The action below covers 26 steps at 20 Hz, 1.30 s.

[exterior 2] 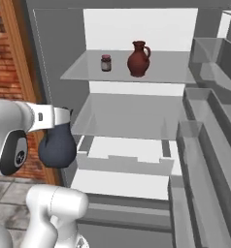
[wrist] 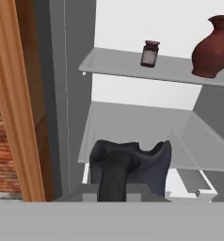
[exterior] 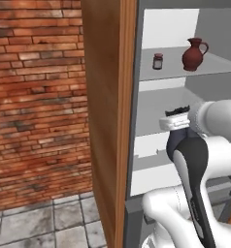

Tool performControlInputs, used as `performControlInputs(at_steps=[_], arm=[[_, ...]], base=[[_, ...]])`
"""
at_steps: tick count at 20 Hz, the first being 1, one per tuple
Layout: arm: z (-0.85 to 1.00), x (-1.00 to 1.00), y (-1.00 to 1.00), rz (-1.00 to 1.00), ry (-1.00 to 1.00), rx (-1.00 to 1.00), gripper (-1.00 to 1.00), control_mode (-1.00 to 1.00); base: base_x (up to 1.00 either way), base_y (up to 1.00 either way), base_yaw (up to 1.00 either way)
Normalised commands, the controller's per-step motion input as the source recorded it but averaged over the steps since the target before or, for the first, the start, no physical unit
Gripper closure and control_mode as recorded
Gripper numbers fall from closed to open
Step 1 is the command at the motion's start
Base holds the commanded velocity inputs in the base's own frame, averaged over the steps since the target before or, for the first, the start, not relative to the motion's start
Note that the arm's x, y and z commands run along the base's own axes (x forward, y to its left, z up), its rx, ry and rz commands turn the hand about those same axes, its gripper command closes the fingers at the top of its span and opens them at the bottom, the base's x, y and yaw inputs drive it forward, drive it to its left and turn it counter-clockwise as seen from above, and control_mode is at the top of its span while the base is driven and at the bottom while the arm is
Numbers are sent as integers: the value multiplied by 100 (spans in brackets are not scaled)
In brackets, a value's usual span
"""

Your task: Move the jug and jam from the second highest shelf to the top shelf to make space. Then, place the pitcher from the counter on the cleared second highest shelf.

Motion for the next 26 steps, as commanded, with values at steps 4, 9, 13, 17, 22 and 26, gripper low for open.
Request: performControlInputs(at_steps=[4, 9, 13, 17, 22, 26], arm=[[0, 0, 0, 0, 0, 0, 100, 100], [0, 0, 0, 0, 0, 0, 100, 100], [0, 0, 0, 0, 0, 0, 100, 100], [0, 0, 0, 0, 0, 0, 100, 100], [0, 0, 0, 0, 0, 0, 100, -100], [-4, 3, -4, 0, -6, 0, 100, -100]], base=[[0, -48, 6], [0, -52, 1], [0, -22, 1], [5, -4, 5], [0, 0, 1], [0, 0, 0]])
